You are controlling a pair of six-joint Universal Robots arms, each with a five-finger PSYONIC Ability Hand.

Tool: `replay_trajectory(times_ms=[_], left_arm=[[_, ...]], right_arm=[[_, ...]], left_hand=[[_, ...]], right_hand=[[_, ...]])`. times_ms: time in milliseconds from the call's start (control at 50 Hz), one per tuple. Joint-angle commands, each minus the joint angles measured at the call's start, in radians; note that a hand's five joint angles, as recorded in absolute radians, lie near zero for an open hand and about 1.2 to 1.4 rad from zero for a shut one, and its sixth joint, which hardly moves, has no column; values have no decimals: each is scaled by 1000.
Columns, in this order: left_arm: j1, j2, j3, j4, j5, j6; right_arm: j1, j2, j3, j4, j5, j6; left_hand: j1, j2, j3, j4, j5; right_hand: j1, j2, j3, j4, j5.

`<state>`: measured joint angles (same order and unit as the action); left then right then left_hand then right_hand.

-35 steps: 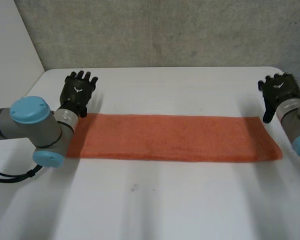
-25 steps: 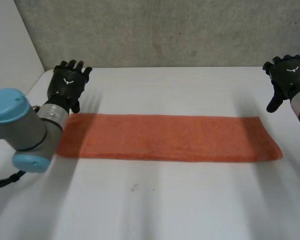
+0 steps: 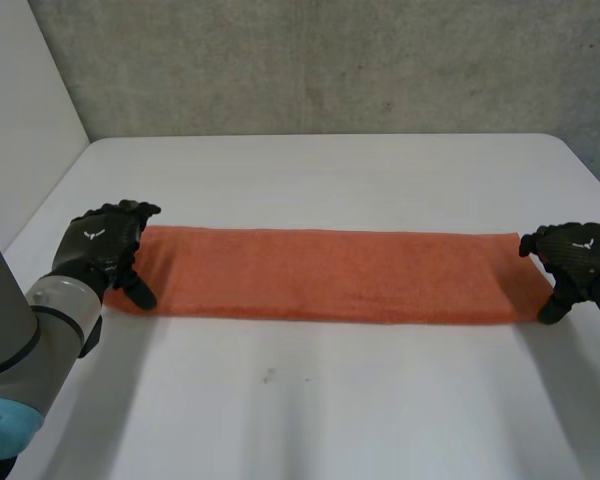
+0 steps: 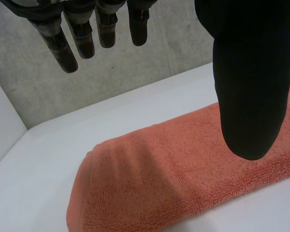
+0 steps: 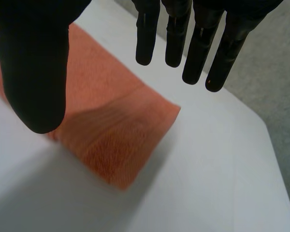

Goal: Fold the laundry

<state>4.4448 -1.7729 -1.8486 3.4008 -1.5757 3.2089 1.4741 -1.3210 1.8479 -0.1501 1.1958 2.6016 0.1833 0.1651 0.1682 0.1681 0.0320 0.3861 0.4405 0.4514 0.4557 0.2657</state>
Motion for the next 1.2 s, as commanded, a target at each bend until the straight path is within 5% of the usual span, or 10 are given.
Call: replay_trajectory(times_ms=[20,360,760,840,880,1200], left_arm=[[1,-8,-7,20,-14,5],[11,-6,-17,45,-15,3],[8,-5,-29,55,-14,3],[8,-5,-29,55,-15,3],[7,-3,-30,55,-15,3],[4,3,-38,55,-15,3]], right_arm=[[-23,89,-10,-48,-5,-47],[-44,195,-58,-115,-1,-52],[-43,227,-72,-102,-1,-52],[-44,233,-79,-109,11,-54],[-47,232,-82,-114,18,-52],[-327,215,-211,-100,234,-209]], left_hand=[[-9,9,6,6,-32],[-9,9,6,6,-32],[-9,9,6,6,-32],[-9,9,6,6,-32],[-9,9,6,6,-32],[-9,9,6,6,-32]], right_hand=[[198,143,132,128,144],[532,478,467,463,478],[433,378,368,363,379],[1008,953,942,938,953],[1010,956,945,941,956],[1010,956,945,941,956]])
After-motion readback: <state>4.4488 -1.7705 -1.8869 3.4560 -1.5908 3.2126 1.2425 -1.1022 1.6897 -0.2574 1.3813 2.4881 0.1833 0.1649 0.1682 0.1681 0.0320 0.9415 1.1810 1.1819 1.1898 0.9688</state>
